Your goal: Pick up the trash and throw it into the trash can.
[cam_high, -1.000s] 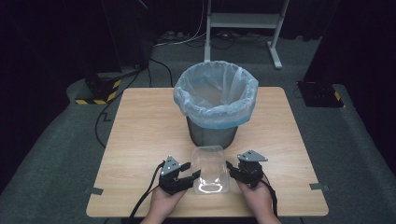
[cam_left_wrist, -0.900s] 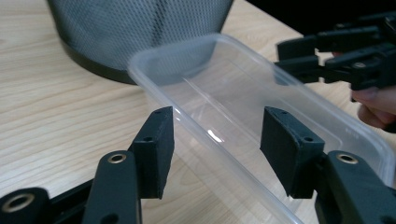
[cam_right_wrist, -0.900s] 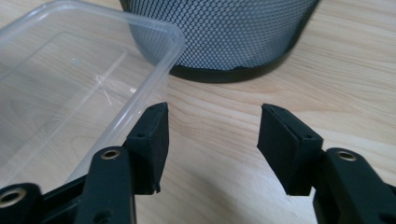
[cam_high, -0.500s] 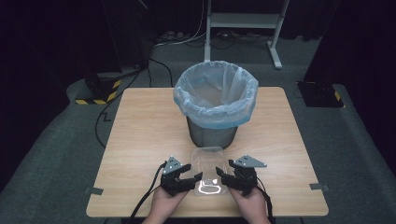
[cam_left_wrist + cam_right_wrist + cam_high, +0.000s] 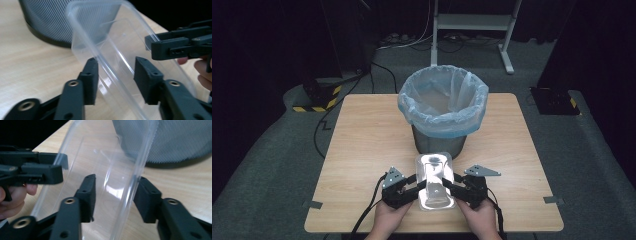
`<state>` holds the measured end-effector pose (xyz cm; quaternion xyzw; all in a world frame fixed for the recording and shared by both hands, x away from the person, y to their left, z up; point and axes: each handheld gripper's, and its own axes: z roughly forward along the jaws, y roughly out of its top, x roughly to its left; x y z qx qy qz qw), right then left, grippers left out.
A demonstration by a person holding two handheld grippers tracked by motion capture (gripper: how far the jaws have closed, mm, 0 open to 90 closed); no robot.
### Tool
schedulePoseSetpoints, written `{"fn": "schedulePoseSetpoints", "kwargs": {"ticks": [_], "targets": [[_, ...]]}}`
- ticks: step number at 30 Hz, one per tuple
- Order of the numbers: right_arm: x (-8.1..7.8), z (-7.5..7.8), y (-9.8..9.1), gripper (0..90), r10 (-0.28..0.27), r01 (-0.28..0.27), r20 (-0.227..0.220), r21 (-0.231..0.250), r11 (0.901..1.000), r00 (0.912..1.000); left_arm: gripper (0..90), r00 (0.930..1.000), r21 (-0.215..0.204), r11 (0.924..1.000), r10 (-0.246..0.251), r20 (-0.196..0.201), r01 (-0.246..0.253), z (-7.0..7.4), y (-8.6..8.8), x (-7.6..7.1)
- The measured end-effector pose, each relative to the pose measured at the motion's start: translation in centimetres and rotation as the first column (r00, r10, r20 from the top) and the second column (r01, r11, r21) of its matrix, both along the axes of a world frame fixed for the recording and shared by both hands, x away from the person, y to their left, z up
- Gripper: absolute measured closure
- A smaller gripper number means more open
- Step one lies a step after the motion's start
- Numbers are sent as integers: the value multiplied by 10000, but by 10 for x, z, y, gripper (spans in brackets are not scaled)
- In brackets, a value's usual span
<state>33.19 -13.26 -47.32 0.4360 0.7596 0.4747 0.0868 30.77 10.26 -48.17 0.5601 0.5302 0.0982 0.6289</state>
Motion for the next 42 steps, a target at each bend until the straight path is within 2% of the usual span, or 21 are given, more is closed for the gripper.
{"fn": "schedulePoseSetpoints", "kwargs": {"ticks": [2, 5, 9, 13, 14, 20, 22, 23, 25, 26, 27, 28, 29, 30, 31, 32, 37, 38, 39, 40, 42], "targets": [[-7, 8, 2, 712, -150, 172, 685, -316, 9994, 9975, 683, 9984, 53, 9997, 235, 517, -238, 6, 3, -4], [-14, 12, 7, 723, -157, 267, 1382, -776, 9966, 9903, 752, 9937, 46, 9988, 478, 1009, -485, 11, 4, -8], [-20, 16, 7, 726, -177, 307, 1842, -677, 9972, 9827, 767, 9888, -317, 9983, 534, 1392, -495, 16, 5, -13], [-30, 32, 7, 727, -228, 377, 2657, -512, 9980, 9638, 774, 9761, -200, 9987, 498, 2117, -466, 28, 7, -21], [-31, 36, 7, 727, -225, 370, 2800, -466, 9982, 9597, 775, 9670, -377, 9979, 598, 2475, -520, 35, 5, -24], [-35, 54, 6, 726, -325, 420, 3261, -221, 9989, 9448, 779, 9471, -544, 9968, 735, 3124, -594, 53, 4, -29], [-37, 66, 5, 725, -339, 390, 3504, -76, 9992, 9360, 780, 9340, -559, 9968, 736, 3496, -576, 66, 4, -33], [-37, 66, 5, 725, -339, 390, 3504, -76, 9992, 9360, 781, 9340, -559, 9968, 736, 3496, -576, 66, 4, -33], [-40, 75, 4, 725, -374, 380, 3683, 55, 9993, 9290, 782, 9235, -640, 9964, 762, 3759, -562, 76, 3, -37], [-45, 85, 3, 725, -363, 341, 3919, 125, 9993, 9193, 784, 9106, -764, 9957, 797, 4055, -532, 87, 3, -42], [-47, 90, 3, 725, -347, 316, 4058, 142, 9994, 9133, 786, 9106, -764, 9957, 797, 4055, -532, 87, 3, -42], [-49, 96, 2, 724, -333, 275, 4257, 199, 9994, 9042, 786, 9028, -793, 9955, 808, 4225, -520, 92, 3, -45], [-51, 103, 2, 724, -324, 251, 4374, 224, 9994, 8987, 787, 8864, -791, 9958, 779, 4564, -468, 105, 3, -50], [-54, 110, 1, 724, -316, 229, 4520, 248, 9994, 8915, 788, 8779, -903, 9948, 848, 4713, -476, 111, 3, -52], [-56, 116, 2, 724, -352, 223, 4674, 331, 9992, 8834, 790, 8779, -903, 9948, 848, 4713, -476, 111, 3, -52], [-58, 123, 1, 723, -336, 211, 4867, 311, 9993, 8729, 791, 8599, -874, 9953, 803, 5041, -418, 124, 4, -56], [-66, 154, 3, 724, -349, 134, 5614, 423, 9990, 8268, 793, 8225, -1191, 9923, 967, 5605, -355, 148, 6, -62], [-66, 154, 3, 724, -349, 134, 5614, 423, 9990, 8268, 793, 8225, -1191, 9923, 967, 5605, -355, 148, 6, -62], [-68, 163, 4, 723, -362, 125, 5924, 441, 9990, 8048, 793, 8057, -1357, 9902, 1072, 5825, -336, 157, 6, -64], [-68, 163, 4, 723, -362, 125, 5924, 441, 9990, 8048, 794, 8057, -1357, 9902, 1072, 5825, -336, 157, 6, -64], [-70, 175, 6, 723, -420, 133, 6227, 506, 9986, 7813, 794, 7844, -1374, 9900, 1102, 6103, -322, 169, 8, -64]]}}
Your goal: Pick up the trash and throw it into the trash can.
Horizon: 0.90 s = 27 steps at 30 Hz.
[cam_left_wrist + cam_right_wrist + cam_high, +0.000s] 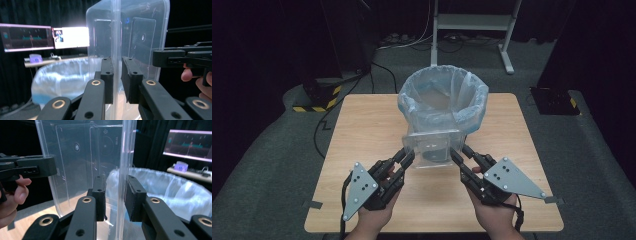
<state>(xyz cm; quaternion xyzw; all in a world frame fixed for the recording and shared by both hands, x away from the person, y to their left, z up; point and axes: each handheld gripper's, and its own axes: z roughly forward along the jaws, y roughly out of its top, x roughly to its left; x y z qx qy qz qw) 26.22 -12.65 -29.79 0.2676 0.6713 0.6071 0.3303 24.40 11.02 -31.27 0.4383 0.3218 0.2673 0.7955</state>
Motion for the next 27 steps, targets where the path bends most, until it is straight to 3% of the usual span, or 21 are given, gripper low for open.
{"fn": "schedulePoseSetpoints", "kwargs": {"ticks": [6, 13, 19, 22, 23, 25, 26, 27], "targets": [[1, 21, 1, 724, -79, 68, 668, 169, 9998, 9977, 793, 9986, -144, 9999, -22, 527, 30, 19, -1, 3], [8, 38, 0, 725, -149, 126, 1015, 237, 9996, 9947, 793, 9948, -103, 9999, -97, 1018, 108, 40, -2, 16], [31, 53, 0, 724, -368, 329, 1191, 345, 9989, 9922, 794, 9932, 7, 10000, -30, 1165, 30, 53, -4, 36], [44, 59, -1, 723, -482, 438, 1225, 387, 9983, 9913, 794, 9920, -55, 9999, -82, 1261, 89, 59, -5, 52], [47, 60, -1, 723, -501, 459, 1268, 359, 9983, 9907, 793, 9919, -272, 9995, -117, 1263, 152, 62, -7, 61], [51, 61, -1, 724, -549, 506, 1258, 371, 9980, 9905, 793, 9919, -262, 9995, -118, 1262, 152, 62, -7, 65], [59, 63, -1, 722, -571, 528, 1319, 365, 9979, 9896, 793, 9912, 51, 10000, -57, 1323, 51, 62, -6, 70], [64, 63, -1, 721, -569, 527, 1314, 348, 9980, 9897, 793, 9899, -156, 9999, -45, 1414, 68, 64, -8, 74]]}}
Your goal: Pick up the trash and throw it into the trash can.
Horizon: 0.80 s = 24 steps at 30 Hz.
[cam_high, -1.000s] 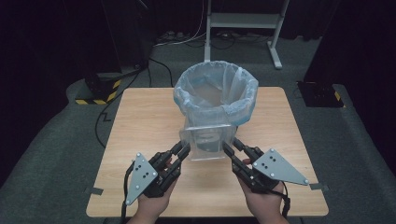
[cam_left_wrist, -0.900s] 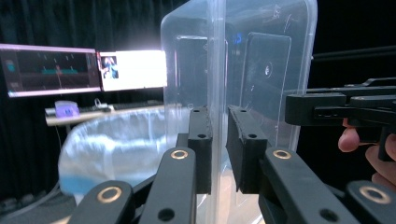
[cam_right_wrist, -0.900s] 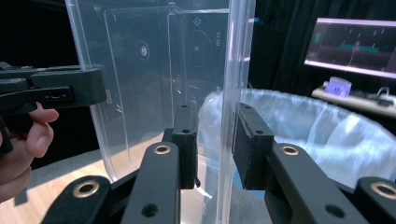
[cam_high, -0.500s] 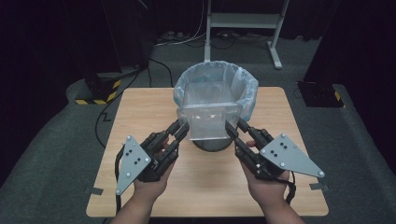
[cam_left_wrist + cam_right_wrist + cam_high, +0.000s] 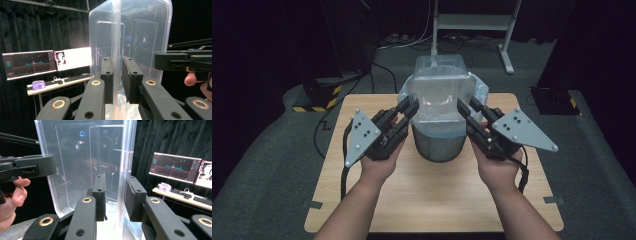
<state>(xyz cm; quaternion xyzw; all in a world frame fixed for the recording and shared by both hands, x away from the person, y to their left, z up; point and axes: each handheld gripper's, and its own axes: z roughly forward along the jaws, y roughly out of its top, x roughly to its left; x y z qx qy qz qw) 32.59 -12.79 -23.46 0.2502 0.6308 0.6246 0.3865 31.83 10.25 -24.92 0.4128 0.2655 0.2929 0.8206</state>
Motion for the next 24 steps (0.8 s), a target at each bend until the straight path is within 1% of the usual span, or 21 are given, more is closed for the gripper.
{"fn": "schedulePoseSetpoints", "kwargs": {"ticks": [1, 2, 3, 4, 6, 7, 8, 9, 10, 11, 12, 13, 14, 16, 17, 18, 19, 21, 22, 23, 24], "targets": [[4, 1, 0, 721, -39, 39, 13, -7, 10000, 10000, 793, 10000, 1, 10000, 54, 41, -54, 2, -2, 8], [8, 2, 0, 720, -67, 67, -20, 10, 10000, 10000, 792, 10000, -58, 10000, 46, 76, -45, 3, -3, 12], [12, 3, -1, 720, -93, 93, -50, 42, 9999, 9999, 793, 9999, 133, 9998, 129, 108, -130, 3, -2, 16], [12, 3, -1, 720, -93, 93, -50, 42, 9999, 9999, 792, 9999, 133, 9998, 129, 108, -130, 3, -2, 16], [19, 6, -1, 718, -151, 151, -34, 64, 9999, 9999, 792, 9997, -53, 9999, 143, 184, -142, 5, -4, 23], [24, 9, -1, 715, -200, 200, -31, 77, 9998, 9998, 791, 9995, 8, 9997, 258, 201, -258, 6, -6, 30], [28, 10, -1, 714, -246, 247, -74, 113, 9996, 9997, 790, 9994, -51, 9996, 290, 187, -289, 7, -7, 34], [32, 10, -1, 713, -292, 293, -80, 122, 9995, 9995, 790, 9994, -98, 9995, 307, 127, -306, 7, -8, 38], [36, 11, -1, 713, -298, 301, -190, 153, 9994, 9994, 789, 9993, 119, 9993, 357, 92, -358, 7, -7, 44], [40, 10, 0, 713, -306, 314, -363, 213, 9993, 9989, 789, 9992, 79, 9992, 395, -22, -395, 6, -7, 49], [40, 10, 0, 713, -306, 314, -363, 213, 9993, 9989, 789, 9992, 79, 9992, 395, -22, -395, 6, -7, 49], [46, 10, -1, 713, -331, 340, -439, 190, 9992, 9985, 789, 9989, 89, 9990, 440, -145, -439, 5, -8, 56], [58, 7, -1, 713, -374, 386, -667, 160, 9991, 9971, 788, 9985, 107, 9989, 453, -299, -450, 3, -9, 67], [70, 5, -1, 713, -378, 401, -939, 229, 9989, 9949, 788, 9976, 182, 9988, 468, -504, -460, 1, -10, 79], [77, 4, -2, 712, -385, 412, -1022, 235, 9989, 9940, 788, 9968, 132, 9987, 499, -623, -491, 1, -12, 84], [83, 3, -2, 710, -401, 431, -1115, 246, 9988, 9930, 788, 9968, 213, 9986, 494, -632, -482, 0, -12, 90], [89, 3, -3, 706, -359, 399, -1218, 304, 9987, 9919, 788, 9961, 169, 9986, 503, -725, -492, 0, -14, 95], [101, 2, -4, 698, -408, 458, -1415, 323, 9984, 9891, 788, 9949, 341, 9979, 577, -822, -551, 1, -15, 104], [101, 2, -4, 698, -408, 458, -1415, 323, 9984, 9891, 788, 9949, 341, 9979, 577, -822, -551, 1, -15, 104], [110, 4, -5, 696, -496, 544, -1570, 268, 9982, 9864, 790, 9948, 356, 9979, 565, -844, -537, 2, -17, 108], [114, 6, -6, 694, -554, 596, -1560, 227, 9980, 9862, 790, 9935, 322, 9981, 563, -988, -534, 3, -18, 115]]}}
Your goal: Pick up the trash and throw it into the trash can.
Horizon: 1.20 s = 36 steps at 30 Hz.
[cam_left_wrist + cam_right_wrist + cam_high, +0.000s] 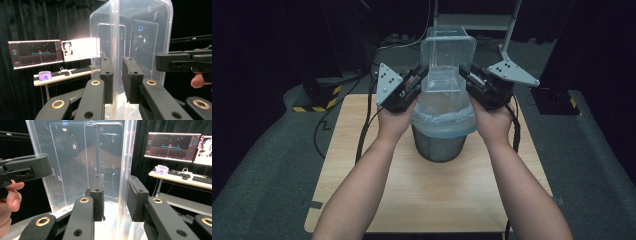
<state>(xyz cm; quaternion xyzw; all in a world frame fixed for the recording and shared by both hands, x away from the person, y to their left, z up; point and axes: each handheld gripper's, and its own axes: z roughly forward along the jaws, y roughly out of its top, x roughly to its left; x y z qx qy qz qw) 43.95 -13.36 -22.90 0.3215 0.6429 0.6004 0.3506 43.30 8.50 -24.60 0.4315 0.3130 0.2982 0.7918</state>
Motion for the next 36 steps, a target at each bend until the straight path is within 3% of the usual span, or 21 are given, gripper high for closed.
{"fn": "schedulePoseSetpoints", "kwargs": {"ticks": [1, 3, 4, 5, 6, 9, 18, 24, 28, 36], "targets": [[3, 2, 0, 691, -24, 24, -23, -40, 10000, 10000, 790, 10000, 0, 10000, 0, 0, 0, 0, 0, 0], [8, 5, -1, 652, -137, 137, -22, -217, 9997, 9999, 773, 9984, 164, 9996, -201, -523, 210, -1, 0, 11], [8, 5, -1, 652, -137, 137, -22, -217, 9997, 9999, 745, 9984, 164, 9996, -201, -523, 210, -1, 0, 11], [10, 6, -2, 555, -223, 220, -134, -250, 9994, 9997, 745, 9978, 385, 9992, -102, -654, 128, -2, -1, 13], [11, 6, -3, 458, -297, 293, -238, -159, 9994, 9993, 676, 9986, 545, 9984, -129, -522, 157, -5, -1, 12], [12, 4, -12, 391, -30, 45, -546, 278, 9996, 9985, 520, 9988, 486, 9988, -94, -482, 117, -9, -2, 5], [8, -6, -9, 382, -13, 4, -757, -118, 9999, 9971, 493, 9979, 476, 9989, 76, -636, -46, -13, 7, -9], [1, -22, -9, 364, -75, 45, -874, -346, 9994, 9961, 445, 9934, 581, 9983, 133, -1140, -67, -19, 21, -15], [-7, -31, -14, 346, -113, 71, -910, -462, 9989, 9958, 417, 9886, 558, 9984, 158, -1496, -76, -28, 34, -24], [-23, -50, -29, 343, -228, 177, -889, -586, 9981, 9958, 415, 9861, 755, 9971, 249, -1641, -126, -44, 48, -43]]}}
